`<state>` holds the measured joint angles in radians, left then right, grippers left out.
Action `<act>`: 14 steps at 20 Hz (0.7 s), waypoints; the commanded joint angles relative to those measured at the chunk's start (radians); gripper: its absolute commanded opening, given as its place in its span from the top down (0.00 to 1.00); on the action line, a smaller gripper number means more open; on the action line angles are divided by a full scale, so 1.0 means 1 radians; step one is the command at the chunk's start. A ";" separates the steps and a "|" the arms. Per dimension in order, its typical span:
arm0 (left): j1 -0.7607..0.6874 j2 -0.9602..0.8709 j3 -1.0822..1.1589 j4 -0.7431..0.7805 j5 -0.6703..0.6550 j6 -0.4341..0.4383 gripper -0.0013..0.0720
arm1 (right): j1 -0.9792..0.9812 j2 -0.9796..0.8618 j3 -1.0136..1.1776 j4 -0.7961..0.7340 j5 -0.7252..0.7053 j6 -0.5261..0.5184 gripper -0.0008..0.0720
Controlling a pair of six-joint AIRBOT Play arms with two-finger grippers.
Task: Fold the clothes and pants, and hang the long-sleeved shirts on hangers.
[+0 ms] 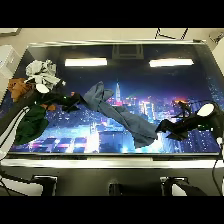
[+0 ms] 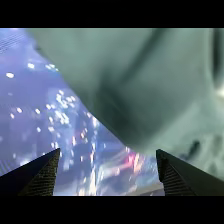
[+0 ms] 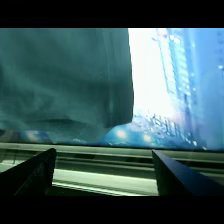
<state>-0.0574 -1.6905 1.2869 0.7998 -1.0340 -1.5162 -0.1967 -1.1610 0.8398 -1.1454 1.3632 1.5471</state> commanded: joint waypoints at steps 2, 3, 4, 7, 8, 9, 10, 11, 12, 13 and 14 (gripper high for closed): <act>0.002 -0.050 -0.093 -0.221 0.162 0.081 0.02 | 0.001 -0.004 -0.040 0.038 -0.107 -0.007 0.00; -0.015 -0.066 -0.093 -0.247 0.187 0.081 0.02 | 0.001 -0.004 -0.040 0.038 -0.114 -0.007 0.00; -0.034 -0.078 -0.093 -0.263 0.225 0.081 0.02 | 0.001 -0.004 -0.040 0.037 -0.119 -0.007 0.00; -0.095 -0.081 -0.093 -0.272 0.335 0.077 0.39 | 0.001 -0.004 -0.040 0.033 -0.161 -0.007 0.00; -0.104 -0.079 -0.092 -0.277 0.347 0.077 0.81 | 0.001 -0.008 -0.040 0.032 -0.180 -0.006 0.00; -0.108 -0.075 -0.092 -0.277 0.347 0.082 0.95 | 0.001 -0.019 -0.040 0.032 -0.192 0.000 0.00; -0.108 -0.069 -0.092 -0.275 0.346 0.082 0.96 | 0.001 -0.041 -0.040 0.032 -0.197 0.005 0.00; -0.106 -0.061 -0.092 -0.276 0.343 0.088 0.96 | 0.001 -0.068 -0.040 0.034 -0.200 0.005 0.00; -0.106 -0.047 -0.092 -0.275 0.336 0.113 0.96 | 0.001 -0.104 -0.040 0.039 -0.200 0.005 0.00; -0.105 -0.033 -0.092 -0.275 0.326 0.133 0.96 | 0.001 -0.134 -0.040 0.047 -0.200 0.005 0.01; -0.105 -0.019 -0.092 -0.272 0.316 0.135 0.96 | 0.001 -0.168 -0.040 0.066 -0.200 0.004 0.01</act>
<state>-0.1577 -1.7367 1.1954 0.5323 -0.7128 -1.4136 -0.1967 -1.2572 0.8001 -1.1053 1.1759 1.5455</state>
